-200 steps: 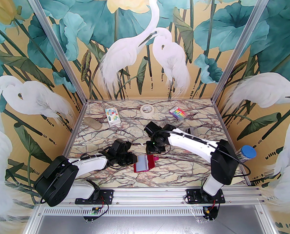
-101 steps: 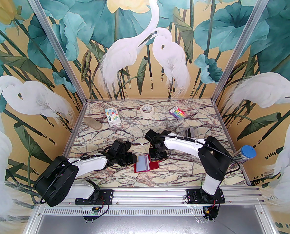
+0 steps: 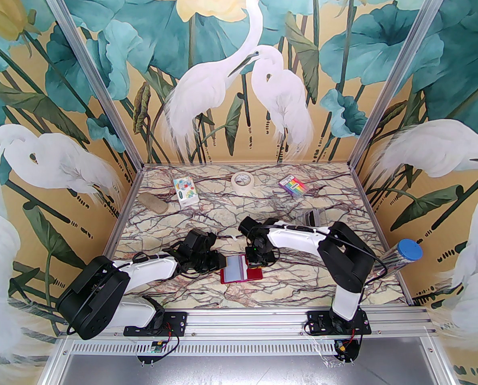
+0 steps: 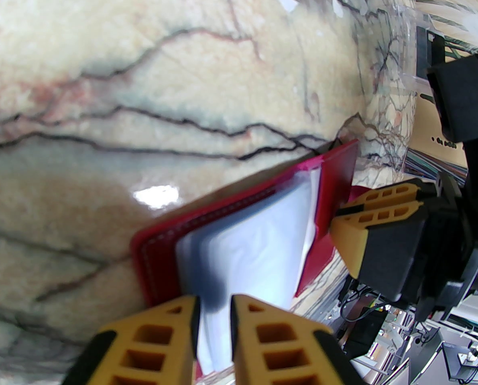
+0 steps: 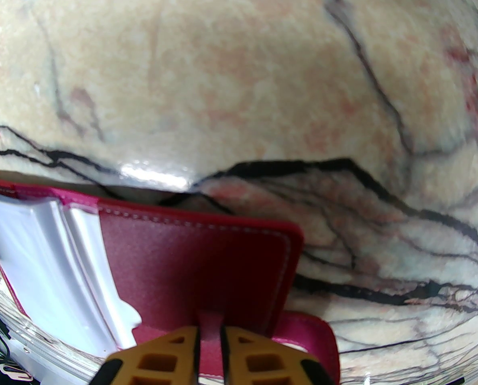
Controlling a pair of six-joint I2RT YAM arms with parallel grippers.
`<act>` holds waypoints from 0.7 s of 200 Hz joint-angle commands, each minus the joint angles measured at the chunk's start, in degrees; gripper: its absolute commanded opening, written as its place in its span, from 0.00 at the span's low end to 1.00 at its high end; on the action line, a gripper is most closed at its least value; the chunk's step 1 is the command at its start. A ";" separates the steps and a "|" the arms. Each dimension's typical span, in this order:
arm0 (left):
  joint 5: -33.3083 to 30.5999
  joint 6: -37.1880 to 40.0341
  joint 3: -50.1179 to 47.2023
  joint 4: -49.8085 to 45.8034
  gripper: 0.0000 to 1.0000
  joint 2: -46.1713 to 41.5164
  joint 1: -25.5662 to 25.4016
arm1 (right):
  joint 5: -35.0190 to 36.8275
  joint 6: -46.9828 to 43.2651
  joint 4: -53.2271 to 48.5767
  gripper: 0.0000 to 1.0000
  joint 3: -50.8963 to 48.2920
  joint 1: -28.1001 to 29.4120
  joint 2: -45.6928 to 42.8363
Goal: Put the credit cards into the card holder
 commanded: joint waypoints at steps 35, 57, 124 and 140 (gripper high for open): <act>-2.47 0.88 0.75 -3.32 0.21 -0.54 -0.23 | 1.71 1.09 -0.77 0.18 0.46 0.12 -1.81; -2.98 1.34 1.88 -5.81 0.23 -2.43 -0.23 | 2.50 0.78 -2.94 0.21 2.88 0.10 -3.76; -3.69 1.48 6.57 -12.76 0.38 -8.70 -0.23 | 5.87 0.21 -7.50 0.31 9.31 -1.05 -10.31; -4.54 2.17 8.01 -15.32 0.39 -10.29 -0.23 | 6.18 0.76 -7.30 0.32 9.18 -2.89 -12.38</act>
